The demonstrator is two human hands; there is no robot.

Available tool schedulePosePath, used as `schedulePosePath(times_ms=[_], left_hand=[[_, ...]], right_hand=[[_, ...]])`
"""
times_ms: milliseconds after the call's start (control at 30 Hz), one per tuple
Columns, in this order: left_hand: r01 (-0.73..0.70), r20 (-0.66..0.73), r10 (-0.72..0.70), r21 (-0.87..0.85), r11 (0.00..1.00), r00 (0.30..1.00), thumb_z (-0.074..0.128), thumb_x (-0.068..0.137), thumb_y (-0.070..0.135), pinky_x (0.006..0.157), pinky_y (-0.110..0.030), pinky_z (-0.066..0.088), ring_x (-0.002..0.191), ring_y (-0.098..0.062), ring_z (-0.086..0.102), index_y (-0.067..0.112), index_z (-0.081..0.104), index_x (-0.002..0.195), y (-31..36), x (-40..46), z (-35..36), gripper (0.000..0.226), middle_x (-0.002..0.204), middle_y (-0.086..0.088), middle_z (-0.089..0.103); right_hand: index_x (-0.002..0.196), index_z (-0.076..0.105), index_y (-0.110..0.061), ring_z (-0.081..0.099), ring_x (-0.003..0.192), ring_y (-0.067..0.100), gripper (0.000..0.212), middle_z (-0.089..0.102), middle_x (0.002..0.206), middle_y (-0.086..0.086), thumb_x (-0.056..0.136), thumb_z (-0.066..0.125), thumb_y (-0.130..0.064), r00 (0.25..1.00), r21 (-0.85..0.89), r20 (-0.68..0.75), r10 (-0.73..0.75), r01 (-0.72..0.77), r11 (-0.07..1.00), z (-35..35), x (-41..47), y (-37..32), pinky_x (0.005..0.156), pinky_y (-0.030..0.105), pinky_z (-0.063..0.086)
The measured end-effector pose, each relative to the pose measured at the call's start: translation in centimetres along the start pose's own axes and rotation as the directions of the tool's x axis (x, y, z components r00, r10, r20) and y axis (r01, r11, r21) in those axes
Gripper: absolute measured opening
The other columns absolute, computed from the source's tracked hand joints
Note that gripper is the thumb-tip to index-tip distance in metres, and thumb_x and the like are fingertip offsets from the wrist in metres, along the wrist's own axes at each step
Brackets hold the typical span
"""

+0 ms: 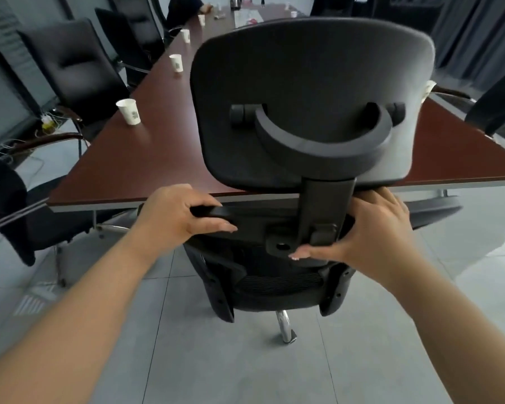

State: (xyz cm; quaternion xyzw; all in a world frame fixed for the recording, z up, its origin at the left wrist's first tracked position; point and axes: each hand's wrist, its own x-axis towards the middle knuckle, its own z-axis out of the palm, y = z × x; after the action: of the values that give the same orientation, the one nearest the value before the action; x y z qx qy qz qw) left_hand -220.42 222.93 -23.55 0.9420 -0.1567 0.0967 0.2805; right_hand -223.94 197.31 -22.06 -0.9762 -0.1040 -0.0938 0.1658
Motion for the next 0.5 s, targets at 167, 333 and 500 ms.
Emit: schedulePosePath(times_ms=[167, 333, 500], left_hand=[[0.054, 0.038, -0.052, -0.060, 0.997, 0.998, 0.073, 0.052, 0.063, 0.062, -0.010, 0.035, 0.067, 0.013, 0.050, 0.039, 0.073, 0.076, -1.7, 2.8, -1.0, 0.034, 0.059, 0.017, 0.050], [0.116, 0.139, -0.101, -0.098, 0.988, 0.985, 0.075, 0.056, 0.057, 0.073, -0.029, 0.042, 0.067, -0.004, 0.056, 0.044, 0.062, 0.062, -3.8, 6.6, -2.3, 0.020, 0.066, 0.013, 0.065], [0.044, 0.105, -0.049, 0.048, 0.998, 0.993, 0.063, 0.068, 0.062, 0.064, -0.019, 0.038, 0.076, -0.010, 0.054, 0.030, 0.070, 0.088, -1.2, 9.1, 1.2, 0.039, 0.071, 0.015, 0.059]], right_hand=[[0.106, 0.066, -0.032, 0.039, 0.126, 0.020, 0.096, 0.063, 0.116, -0.004, 0.034, 0.033, -0.086, 0.998, -0.045, -0.032, 0.062, -0.063, 0.997, 0.5, 1.6, -1.9, 0.103, 0.033, 0.025], [0.111, 0.063, -0.031, 0.045, 0.122, 0.021, 0.097, 0.064, 0.116, -0.003, 0.038, 0.031, -0.086, 0.997, -0.128, -0.069, 0.027, -0.036, 0.991, 1.0, 5.9, -2.2, 0.099, 0.034, 0.027], [0.114, 0.062, -0.018, 0.040, 0.124, 0.033, 0.098, 0.059, 0.122, 0.011, 0.035, 0.049, -0.075, 0.987, -0.027, 0.014, 0.163, -0.162, 0.986, -0.1, 7.5, 1.4, 0.104, 0.039, 0.024]])
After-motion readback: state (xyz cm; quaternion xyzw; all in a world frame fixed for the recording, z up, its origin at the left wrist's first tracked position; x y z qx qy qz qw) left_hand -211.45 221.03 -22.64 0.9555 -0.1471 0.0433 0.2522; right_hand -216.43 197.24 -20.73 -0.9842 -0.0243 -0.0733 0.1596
